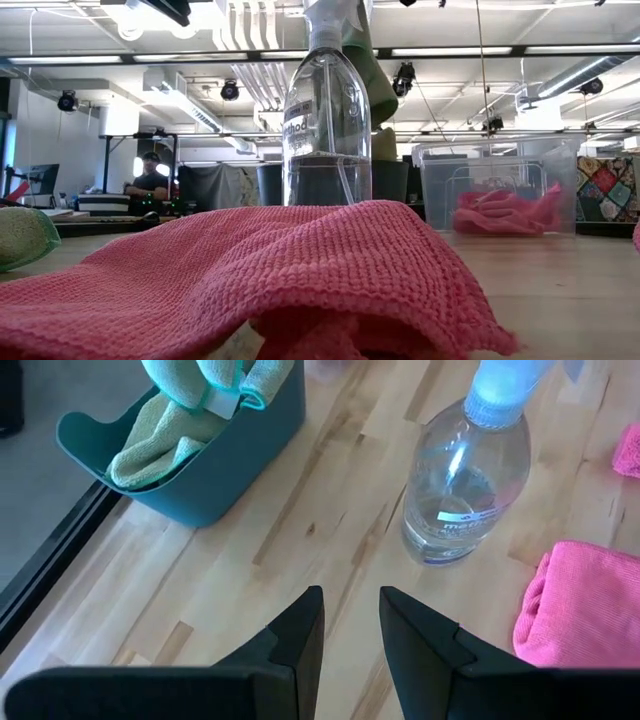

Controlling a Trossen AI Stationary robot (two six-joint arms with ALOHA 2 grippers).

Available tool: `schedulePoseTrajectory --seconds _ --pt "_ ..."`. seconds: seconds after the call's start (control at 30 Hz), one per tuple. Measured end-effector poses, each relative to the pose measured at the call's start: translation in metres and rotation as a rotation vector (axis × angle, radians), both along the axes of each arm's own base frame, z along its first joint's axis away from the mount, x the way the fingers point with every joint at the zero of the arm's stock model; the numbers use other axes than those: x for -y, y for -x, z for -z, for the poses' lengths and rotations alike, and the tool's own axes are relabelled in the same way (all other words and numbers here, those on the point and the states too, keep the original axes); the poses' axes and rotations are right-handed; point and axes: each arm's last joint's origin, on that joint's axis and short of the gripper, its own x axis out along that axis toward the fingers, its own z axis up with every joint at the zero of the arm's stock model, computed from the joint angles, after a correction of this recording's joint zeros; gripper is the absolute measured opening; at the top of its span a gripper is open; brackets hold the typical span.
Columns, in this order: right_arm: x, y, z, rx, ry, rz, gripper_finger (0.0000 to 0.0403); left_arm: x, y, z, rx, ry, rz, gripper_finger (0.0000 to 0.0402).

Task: Sort microfiber towel by color & place in baskets
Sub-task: Put the right green microfiber cloth into the blue bin

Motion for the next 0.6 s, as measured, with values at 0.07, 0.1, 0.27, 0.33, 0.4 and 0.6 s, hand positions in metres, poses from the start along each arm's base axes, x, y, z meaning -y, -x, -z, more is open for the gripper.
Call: schedulePoseTrajectory --seconds 0.07,0.1,0.27,0.33,0.4,0.6 --pt "0.001 0.0 0.0 -0.001 -0.001 0.004 0.0115 0.0 0.0 0.0 0.0 0.0 0.0 0.0086" --pt "0.001 0.0 0.0 -0.003 -0.001 0.004 0.0117 0.0 0.0 0.0 0.0 -0.001 -0.001 0.0086" --pt "0.001 0.0 0.002 -0.018 -0.005 0.004 0.0126 0.0 0.0 0.0 0.003 -0.007 -0.004 0.0086" --pt "0.001 0.0 0.003 -0.035 -0.009 0.004 0.0131 0.0 0.0 0.0 0.004 -0.006 -0.005 0.0086" --pt "0.001 0.0 0.005 -0.048 -0.02 0.004 0.0137 0.0 0.0 0.0 0.005 -0.005 -0.007 0.0086" --pt "0.001 0.001 0.012 -0.082 -0.08 -0.001 0.0153 0.0 0.0 0.0 0.01 0.003 -0.016 0.0086"
